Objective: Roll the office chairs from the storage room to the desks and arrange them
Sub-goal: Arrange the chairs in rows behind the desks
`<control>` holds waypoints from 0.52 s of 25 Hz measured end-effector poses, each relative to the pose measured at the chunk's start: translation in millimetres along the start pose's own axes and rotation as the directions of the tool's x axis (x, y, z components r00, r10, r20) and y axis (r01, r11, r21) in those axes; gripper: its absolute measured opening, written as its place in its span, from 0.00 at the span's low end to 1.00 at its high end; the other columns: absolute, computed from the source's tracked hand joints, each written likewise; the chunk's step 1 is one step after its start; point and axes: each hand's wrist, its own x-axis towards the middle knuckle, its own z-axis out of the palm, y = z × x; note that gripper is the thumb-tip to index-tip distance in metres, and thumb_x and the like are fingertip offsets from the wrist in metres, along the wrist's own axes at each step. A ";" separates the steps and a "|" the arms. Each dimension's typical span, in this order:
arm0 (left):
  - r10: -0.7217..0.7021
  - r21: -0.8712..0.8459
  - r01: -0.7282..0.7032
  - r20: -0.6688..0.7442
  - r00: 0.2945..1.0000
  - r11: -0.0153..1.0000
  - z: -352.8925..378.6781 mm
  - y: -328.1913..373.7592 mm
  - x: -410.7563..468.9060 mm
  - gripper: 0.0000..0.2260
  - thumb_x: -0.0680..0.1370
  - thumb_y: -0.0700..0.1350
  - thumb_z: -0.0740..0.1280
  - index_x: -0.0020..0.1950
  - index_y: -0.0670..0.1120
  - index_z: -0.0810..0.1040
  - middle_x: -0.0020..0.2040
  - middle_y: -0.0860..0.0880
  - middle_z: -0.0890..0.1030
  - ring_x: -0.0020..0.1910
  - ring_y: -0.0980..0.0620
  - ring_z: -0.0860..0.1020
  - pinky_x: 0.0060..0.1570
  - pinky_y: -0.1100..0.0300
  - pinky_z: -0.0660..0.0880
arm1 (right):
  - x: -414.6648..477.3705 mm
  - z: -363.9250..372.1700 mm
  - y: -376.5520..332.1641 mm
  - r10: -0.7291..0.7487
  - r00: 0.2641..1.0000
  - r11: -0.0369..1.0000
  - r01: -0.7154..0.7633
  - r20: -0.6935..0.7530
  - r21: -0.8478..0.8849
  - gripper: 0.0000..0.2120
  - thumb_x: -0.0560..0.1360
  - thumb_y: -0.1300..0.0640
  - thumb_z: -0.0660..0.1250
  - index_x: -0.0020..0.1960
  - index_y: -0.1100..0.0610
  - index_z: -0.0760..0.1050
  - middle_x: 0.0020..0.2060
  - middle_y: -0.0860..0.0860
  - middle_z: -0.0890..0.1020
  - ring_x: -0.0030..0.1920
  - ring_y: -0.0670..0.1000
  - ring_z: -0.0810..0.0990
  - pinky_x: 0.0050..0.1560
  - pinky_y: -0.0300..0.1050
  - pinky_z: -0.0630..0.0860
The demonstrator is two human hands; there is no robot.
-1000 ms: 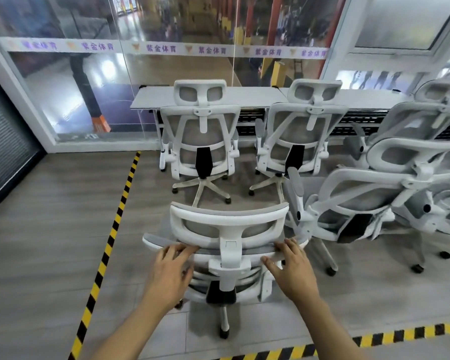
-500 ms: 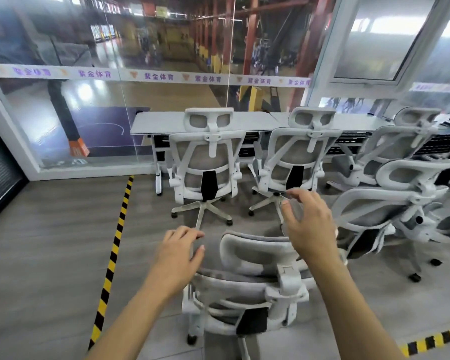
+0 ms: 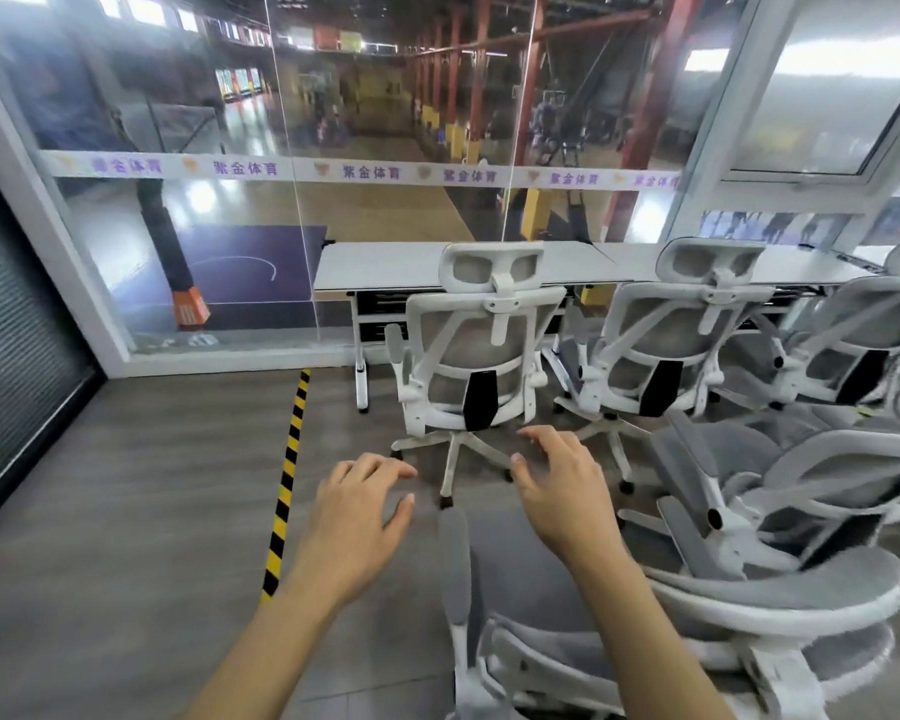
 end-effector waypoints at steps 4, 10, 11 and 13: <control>0.016 0.021 -0.017 0.048 0.999 1.000 9.8 -41.6 66.2 0.11 0.80 0.53 0.62 0.62 0.58 0.75 0.58 0.62 0.73 0.60 0.57 0.69 0.62 0.56 0.69 | 69.2 53.5 0.2 0.041 0.999 0.998 -0.041 0.002 0.057 0.14 0.79 0.49 0.65 0.64 0.47 0.74 0.55 0.44 0.76 0.58 0.49 0.74 0.62 0.52 0.72; 0.009 0.103 -0.021 0.114 0.993 0.994 18.9 -102.8 200.6 0.10 0.80 0.54 0.61 0.61 0.60 0.74 0.59 0.63 0.73 0.61 0.57 0.69 0.62 0.59 0.68 | 202.5 115.3 11.0 0.131 0.991 0.975 -0.136 0.040 0.175 0.13 0.79 0.50 0.65 0.64 0.45 0.74 0.51 0.40 0.73 0.56 0.48 0.74 0.60 0.48 0.72; 0.009 0.101 -0.020 0.106 0.994 0.995 21.2 -111.5 223.2 0.10 0.80 0.54 0.61 0.61 0.60 0.74 0.58 0.63 0.73 0.60 0.57 0.70 0.62 0.59 0.68 | 228.7 122.1 14.0 0.142 0.989 0.972 -0.147 0.039 0.182 0.14 0.79 0.50 0.65 0.64 0.45 0.74 0.52 0.40 0.74 0.56 0.48 0.74 0.59 0.47 0.72; 0.004 0.099 -0.016 0.118 0.993 0.995 26.7 -123.7 257.0 0.10 0.81 0.54 0.60 0.61 0.60 0.73 0.59 0.64 0.72 0.61 0.58 0.69 0.62 0.60 0.67 | 269.4 130.9 18.4 0.168 0.985 0.968 -0.172 0.035 0.182 0.13 0.79 0.49 0.65 0.64 0.45 0.74 0.54 0.41 0.74 0.55 0.47 0.74 0.56 0.45 0.72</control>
